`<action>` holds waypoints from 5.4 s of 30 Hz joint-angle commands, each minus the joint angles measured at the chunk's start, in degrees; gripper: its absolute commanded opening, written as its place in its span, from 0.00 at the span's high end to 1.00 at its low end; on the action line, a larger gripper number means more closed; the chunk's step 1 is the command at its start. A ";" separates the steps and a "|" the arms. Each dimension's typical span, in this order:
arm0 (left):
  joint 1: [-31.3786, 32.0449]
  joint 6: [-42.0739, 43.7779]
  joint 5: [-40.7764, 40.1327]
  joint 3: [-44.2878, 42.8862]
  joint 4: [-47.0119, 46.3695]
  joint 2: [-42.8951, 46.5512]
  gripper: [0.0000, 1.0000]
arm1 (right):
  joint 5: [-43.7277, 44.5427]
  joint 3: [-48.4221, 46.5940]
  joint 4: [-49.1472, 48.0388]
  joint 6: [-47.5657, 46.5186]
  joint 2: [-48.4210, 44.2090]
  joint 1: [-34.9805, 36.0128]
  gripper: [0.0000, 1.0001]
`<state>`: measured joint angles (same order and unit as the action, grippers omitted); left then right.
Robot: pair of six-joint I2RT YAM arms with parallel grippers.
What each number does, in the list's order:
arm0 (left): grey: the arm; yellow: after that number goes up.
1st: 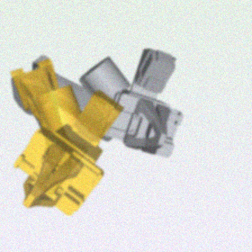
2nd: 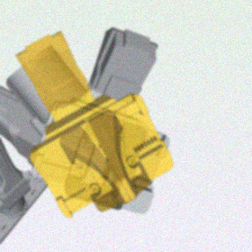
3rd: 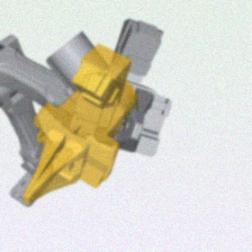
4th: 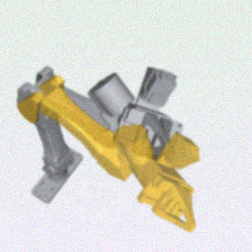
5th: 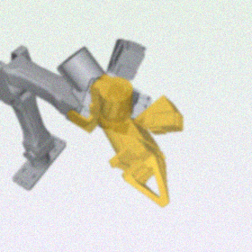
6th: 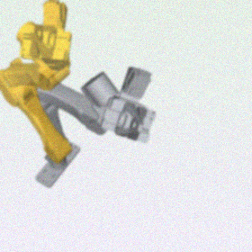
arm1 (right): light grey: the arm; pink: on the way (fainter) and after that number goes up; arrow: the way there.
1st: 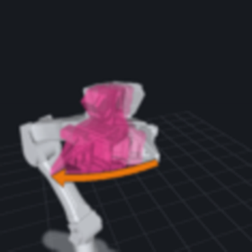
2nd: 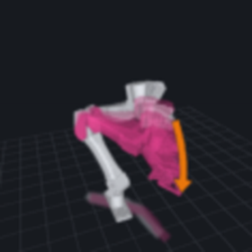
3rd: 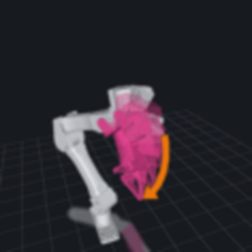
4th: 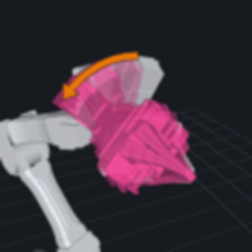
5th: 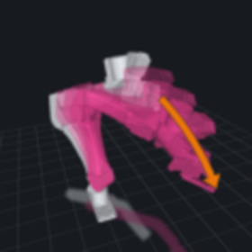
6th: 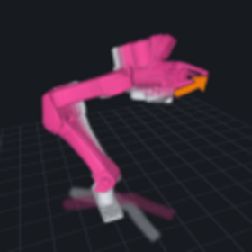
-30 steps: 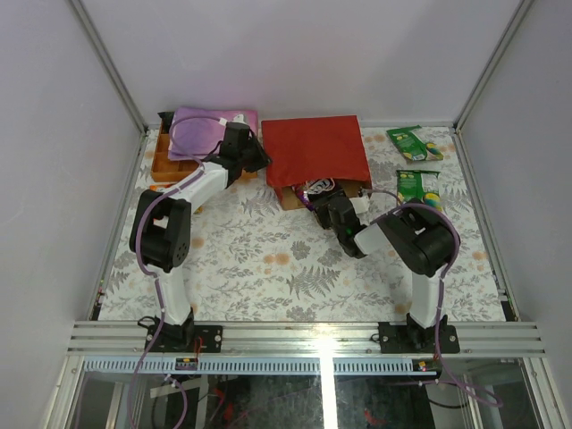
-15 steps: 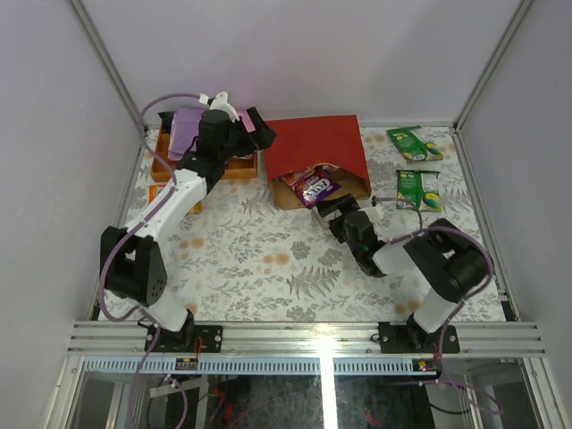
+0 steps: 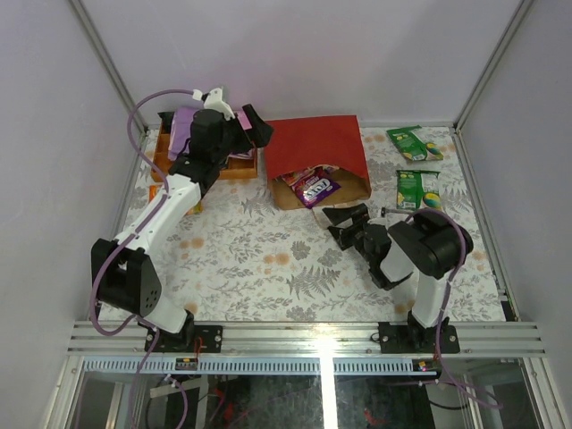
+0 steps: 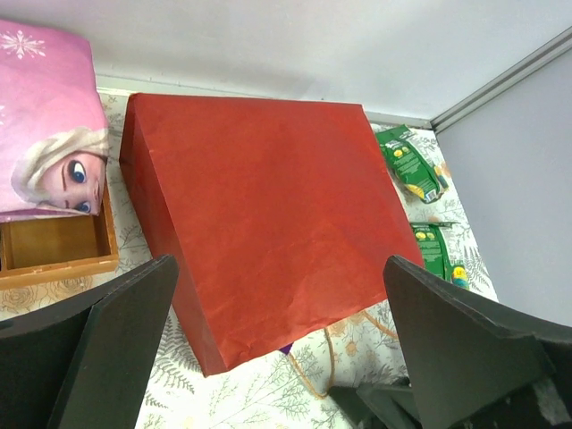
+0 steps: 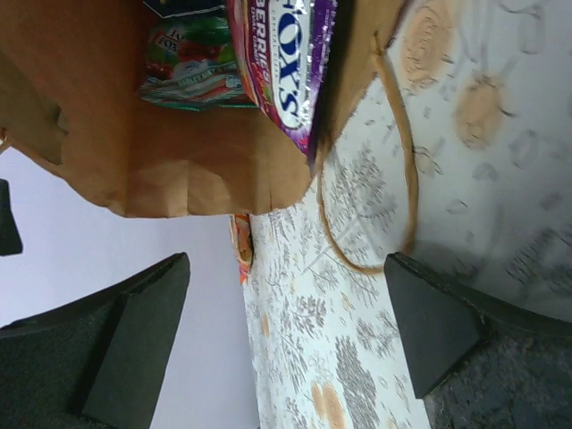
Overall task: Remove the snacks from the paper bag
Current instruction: Take out the snack from the paper bag, then place the snack at the center of the board, then take out the snack from the paper bag.
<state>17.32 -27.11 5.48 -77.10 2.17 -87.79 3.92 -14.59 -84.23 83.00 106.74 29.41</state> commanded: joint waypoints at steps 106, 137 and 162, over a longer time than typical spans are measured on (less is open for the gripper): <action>-3.30 2.44 -4.49 6.56 -1.38 7.83 0.00 | -29.95 -40.64 84.75 -46.97 -3.02 17.56 0.96; -3.61 2.32 -3.82 7.73 -2.12 9.41 0.00 | 10.33 -31.49 13.32 -2.93 13.66 -0.13 0.34; -3.70 2.57 -3.58 6.74 -2.17 7.92 0.00 | 13.50 -45.65 45.02 5.17 17.43 0.17 0.46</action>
<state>14.06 -25.63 1.52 -69.80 2.35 -79.90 17.02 -56.73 -48.23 87.20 123.00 29.52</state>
